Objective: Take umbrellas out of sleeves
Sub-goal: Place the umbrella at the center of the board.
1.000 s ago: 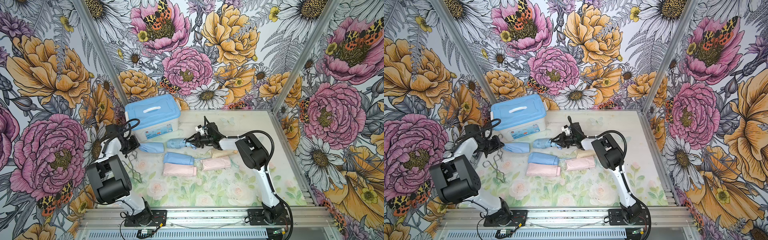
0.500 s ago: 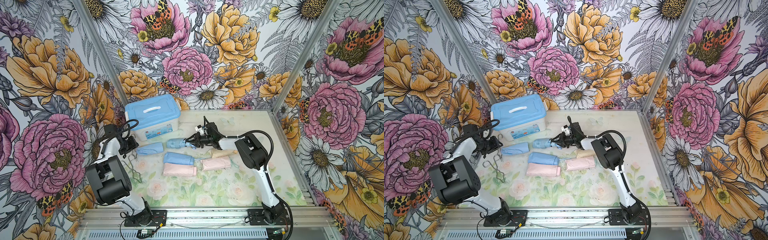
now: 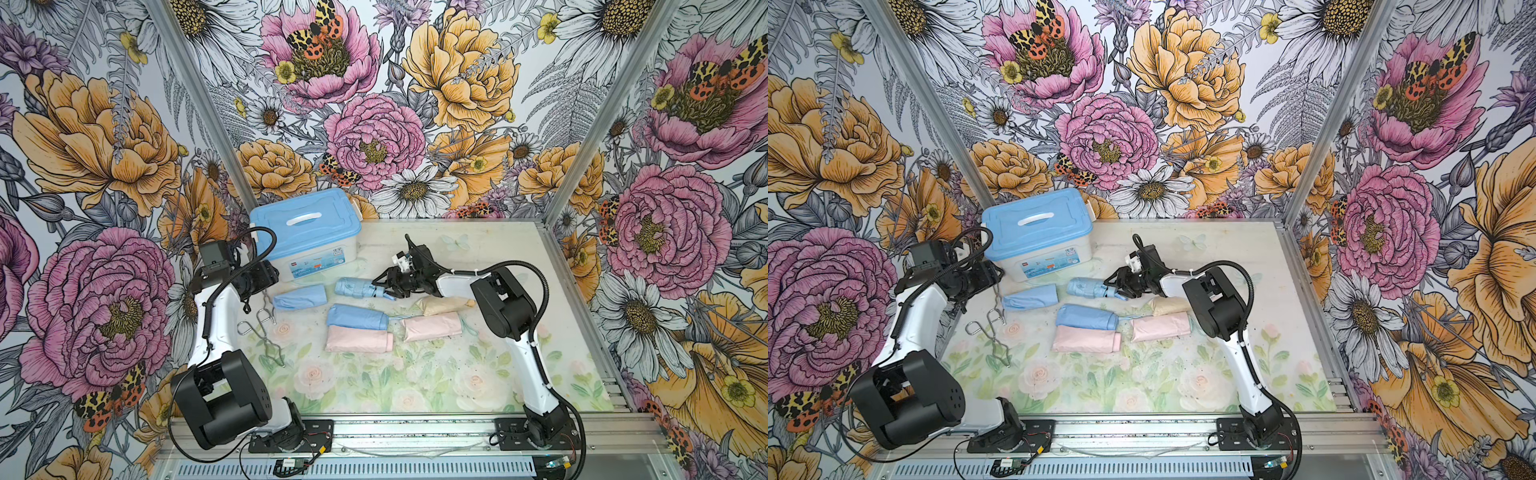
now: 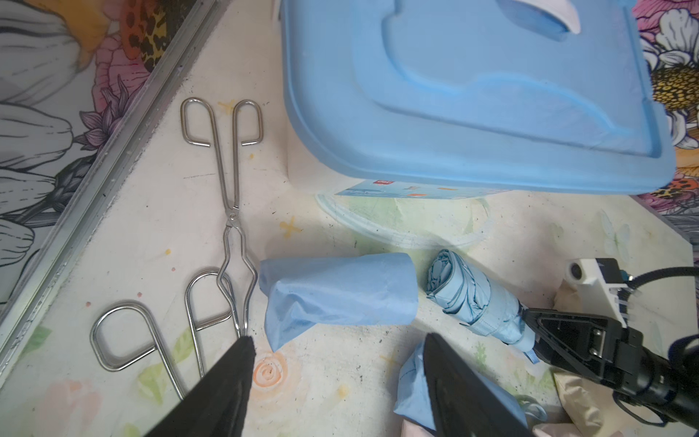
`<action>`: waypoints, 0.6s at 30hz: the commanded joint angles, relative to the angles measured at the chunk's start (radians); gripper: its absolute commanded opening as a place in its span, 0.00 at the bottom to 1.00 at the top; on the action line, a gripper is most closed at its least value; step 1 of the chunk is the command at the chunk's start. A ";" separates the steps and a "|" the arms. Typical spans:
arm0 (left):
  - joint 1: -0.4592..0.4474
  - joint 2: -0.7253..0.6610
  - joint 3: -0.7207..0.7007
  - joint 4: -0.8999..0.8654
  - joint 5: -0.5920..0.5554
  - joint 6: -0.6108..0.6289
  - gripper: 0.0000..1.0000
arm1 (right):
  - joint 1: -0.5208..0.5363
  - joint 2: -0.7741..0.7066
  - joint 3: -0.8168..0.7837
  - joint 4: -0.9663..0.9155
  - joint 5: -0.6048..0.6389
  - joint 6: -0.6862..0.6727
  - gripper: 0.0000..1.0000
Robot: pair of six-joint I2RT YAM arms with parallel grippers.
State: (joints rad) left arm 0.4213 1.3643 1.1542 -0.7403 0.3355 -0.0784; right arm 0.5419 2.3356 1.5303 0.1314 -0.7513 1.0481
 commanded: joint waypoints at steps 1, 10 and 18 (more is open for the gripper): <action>-0.017 -0.048 -0.020 0.041 -0.006 -0.028 0.79 | -0.008 -0.051 0.018 -0.125 0.081 -0.085 0.59; -0.089 -0.186 -0.056 0.092 -0.003 -0.088 0.99 | -0.009 -0.175 -0.009 -0.167 0.180 -0.142 0.67; -0.129 -0.344 -0.145 0.228 -0.015 -0.218 0.99 | 0.001 -0.330 -0.033 -0.230 0.251 -0.211 0.69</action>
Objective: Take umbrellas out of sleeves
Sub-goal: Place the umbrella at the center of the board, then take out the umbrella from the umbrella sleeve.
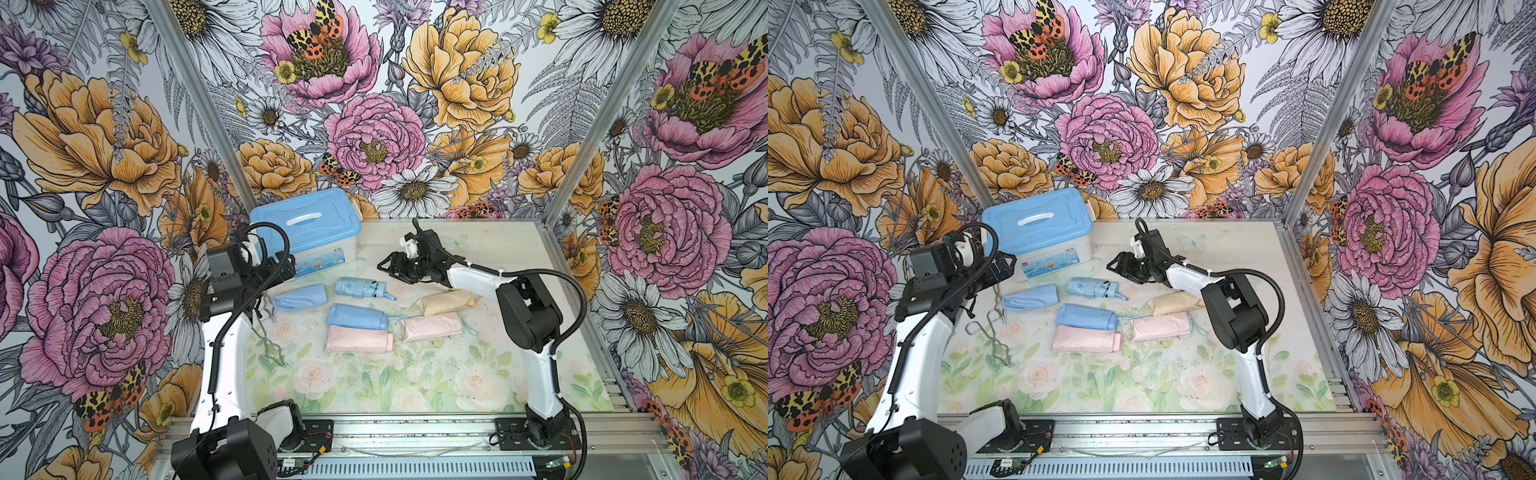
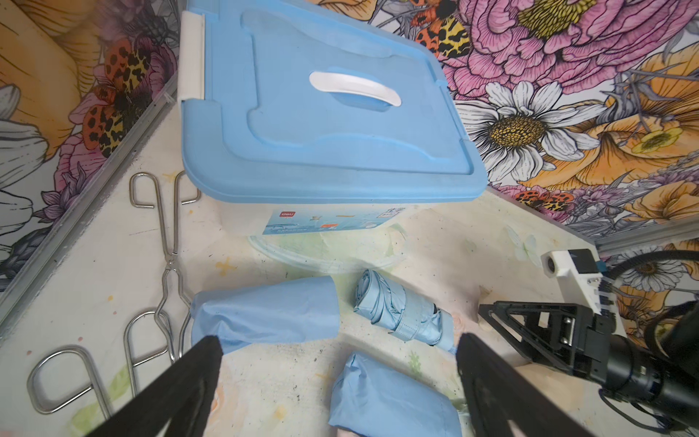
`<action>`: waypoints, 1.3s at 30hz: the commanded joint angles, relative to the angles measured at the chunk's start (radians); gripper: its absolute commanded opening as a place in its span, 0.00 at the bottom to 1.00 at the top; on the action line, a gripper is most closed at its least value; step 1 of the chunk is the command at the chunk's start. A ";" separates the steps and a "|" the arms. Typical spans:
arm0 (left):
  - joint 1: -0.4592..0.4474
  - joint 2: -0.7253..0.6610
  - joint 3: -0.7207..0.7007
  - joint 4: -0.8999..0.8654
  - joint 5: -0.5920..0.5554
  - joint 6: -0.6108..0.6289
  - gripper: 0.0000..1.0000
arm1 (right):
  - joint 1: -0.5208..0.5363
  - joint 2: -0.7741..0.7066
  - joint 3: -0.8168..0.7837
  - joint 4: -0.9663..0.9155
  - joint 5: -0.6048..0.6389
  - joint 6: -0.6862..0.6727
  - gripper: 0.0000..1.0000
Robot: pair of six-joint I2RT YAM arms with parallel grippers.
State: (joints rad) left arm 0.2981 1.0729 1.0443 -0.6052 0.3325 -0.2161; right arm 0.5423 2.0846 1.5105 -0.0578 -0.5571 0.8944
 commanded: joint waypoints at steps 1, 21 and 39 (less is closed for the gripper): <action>-0.009 -0.074 -0.053 0.114 -0.021 -0.109 0.99 | 0.001 -0.102 -0.017 -0.054 0.072 -0.070 0.69; -0.337 -0.046 -0.184 -0.007 -0.100 -0.223 0.96 | 0.015 -0.581 -0.388 -0.130 0.204 -0.163 0.73; -0.403 0.015 -0.432 0.174 -0.137 -0.395 0.89 | 0.124 -0.567 -0.508 -0.122 0.318 -0.155 0.74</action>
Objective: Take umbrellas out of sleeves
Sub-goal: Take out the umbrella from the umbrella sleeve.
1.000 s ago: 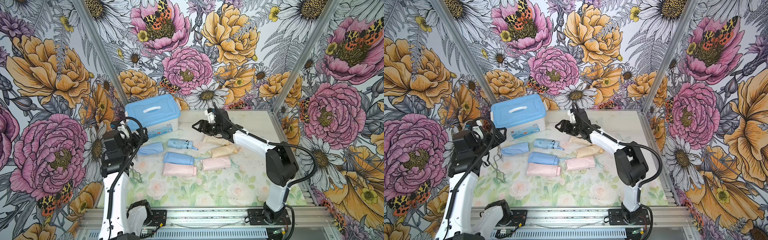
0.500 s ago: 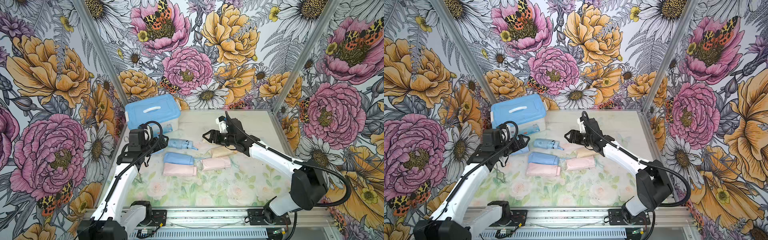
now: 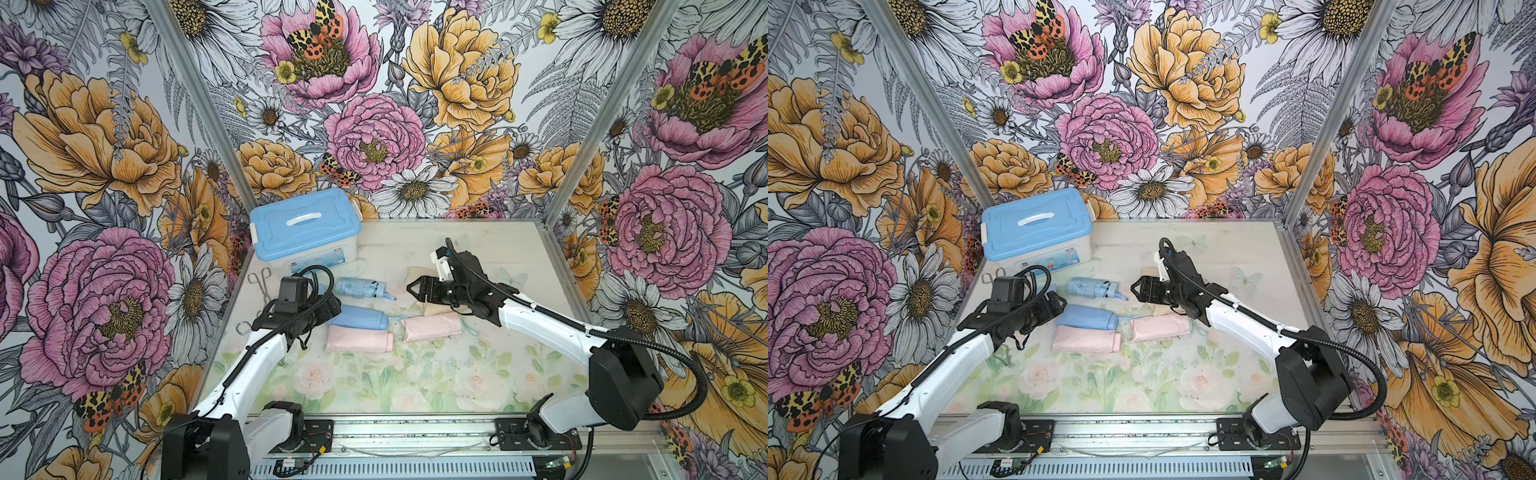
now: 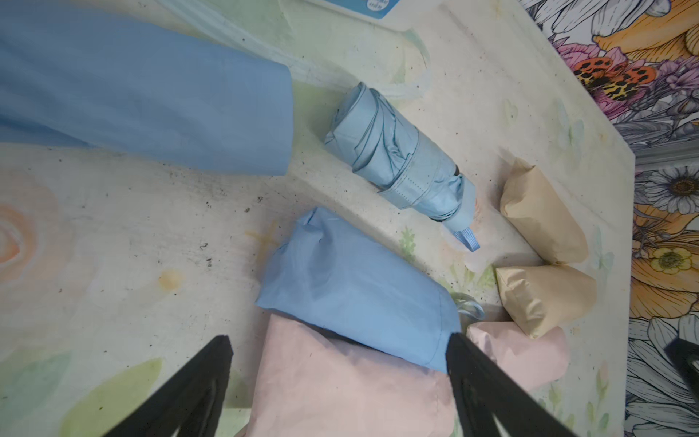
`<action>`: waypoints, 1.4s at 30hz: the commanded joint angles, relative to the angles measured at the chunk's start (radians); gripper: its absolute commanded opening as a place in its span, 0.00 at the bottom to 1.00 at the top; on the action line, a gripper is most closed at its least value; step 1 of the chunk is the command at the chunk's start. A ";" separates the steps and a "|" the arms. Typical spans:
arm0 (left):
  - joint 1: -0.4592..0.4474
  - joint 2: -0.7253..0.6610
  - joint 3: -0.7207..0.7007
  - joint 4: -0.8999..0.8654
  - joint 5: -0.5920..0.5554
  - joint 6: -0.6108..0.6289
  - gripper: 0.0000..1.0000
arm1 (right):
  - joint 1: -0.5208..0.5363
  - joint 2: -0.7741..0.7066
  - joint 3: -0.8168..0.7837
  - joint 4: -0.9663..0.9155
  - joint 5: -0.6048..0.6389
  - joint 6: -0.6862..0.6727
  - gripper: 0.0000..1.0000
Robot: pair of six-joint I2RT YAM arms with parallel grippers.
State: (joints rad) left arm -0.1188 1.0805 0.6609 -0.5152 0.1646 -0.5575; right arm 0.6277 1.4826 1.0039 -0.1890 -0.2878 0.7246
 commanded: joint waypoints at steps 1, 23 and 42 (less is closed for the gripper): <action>0.018 0.006 -0.063 0.098 0.032 -0.064 0.88 | 0.052 0.049 0.000 0.012 0.053 0.025 0.74; 0.145 0.164 -0.226 0.467 0.160 -0.127 0.56 | 0.124 0.244 -0.103 0.362 -0.022 0.265 0.65; 0.099 0.301 -0.231 0.580 0.163 -0.136 0.10 | 0.124 0.265 -0.136 0.379 0.023 0.320 0.60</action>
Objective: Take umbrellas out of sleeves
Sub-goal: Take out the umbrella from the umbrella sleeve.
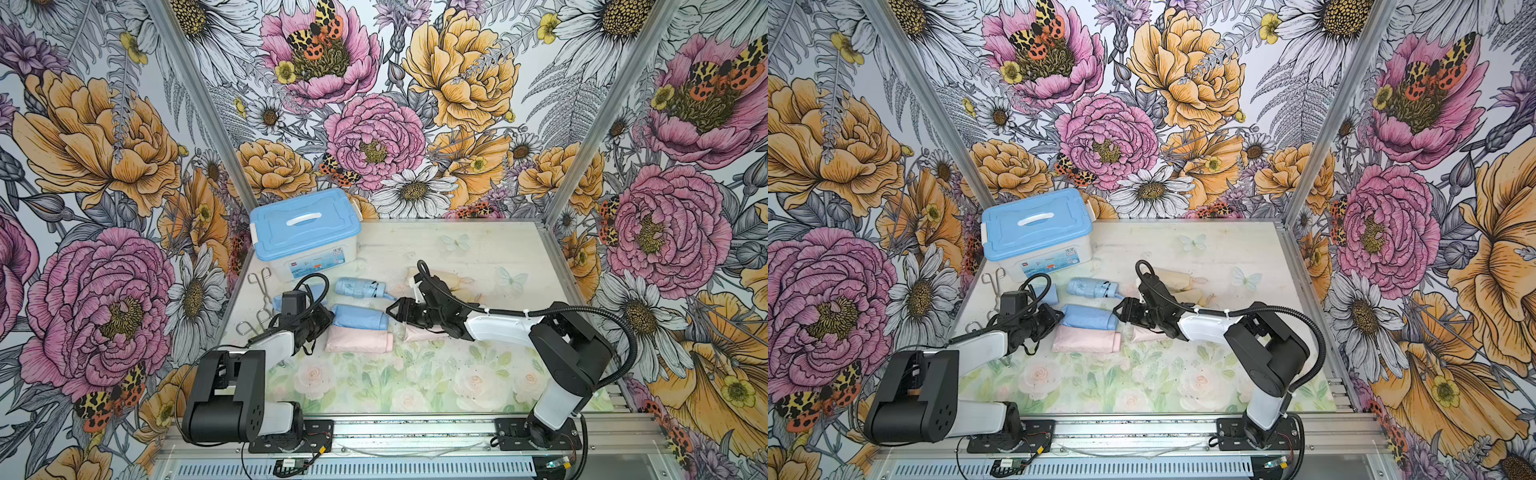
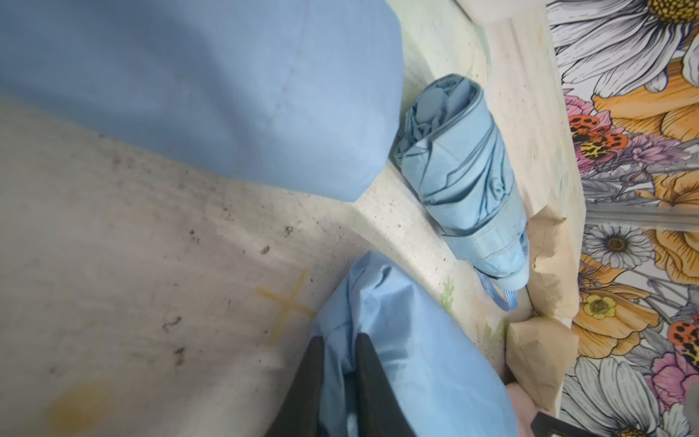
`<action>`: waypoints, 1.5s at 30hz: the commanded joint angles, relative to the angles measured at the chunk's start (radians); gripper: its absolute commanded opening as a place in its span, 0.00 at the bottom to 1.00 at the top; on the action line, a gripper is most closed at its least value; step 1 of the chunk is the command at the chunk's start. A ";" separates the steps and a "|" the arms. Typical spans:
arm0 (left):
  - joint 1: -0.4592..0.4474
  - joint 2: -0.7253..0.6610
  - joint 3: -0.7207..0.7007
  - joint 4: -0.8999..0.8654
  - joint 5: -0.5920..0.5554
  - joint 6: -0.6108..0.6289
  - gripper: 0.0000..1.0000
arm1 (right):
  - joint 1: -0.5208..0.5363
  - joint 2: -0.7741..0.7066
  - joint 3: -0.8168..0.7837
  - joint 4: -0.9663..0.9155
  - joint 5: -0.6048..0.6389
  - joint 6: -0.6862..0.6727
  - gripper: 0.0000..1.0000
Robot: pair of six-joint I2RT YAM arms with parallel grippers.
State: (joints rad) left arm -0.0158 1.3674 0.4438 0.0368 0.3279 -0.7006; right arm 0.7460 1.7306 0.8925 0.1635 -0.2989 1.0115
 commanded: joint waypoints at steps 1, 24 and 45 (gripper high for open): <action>-0.006 0.016 -0.017 0.029 -0.003 0.010 0.06 | 0.006 0.020 -0.034 0.046 0.039 0.046 0.59; 0.010 -0.029 -0.085 0.040 -0.044 0.012 0.00 | 0.041 0.188 -0.004 0.278 -0.005 0.165 0.46; 0.008 -0.028 -0.083 0.034 -0.047 -0.002 0.00 | 0.026 0.290 -0.047 0.609 -0.101 0.285 0.16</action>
State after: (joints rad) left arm -0.0040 1.3479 0.3775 0.0956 0.2829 -0.7013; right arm 0.7712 2.0094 0.8555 0.7197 -0.3725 1.3022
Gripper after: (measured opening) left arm 0.046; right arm 0.297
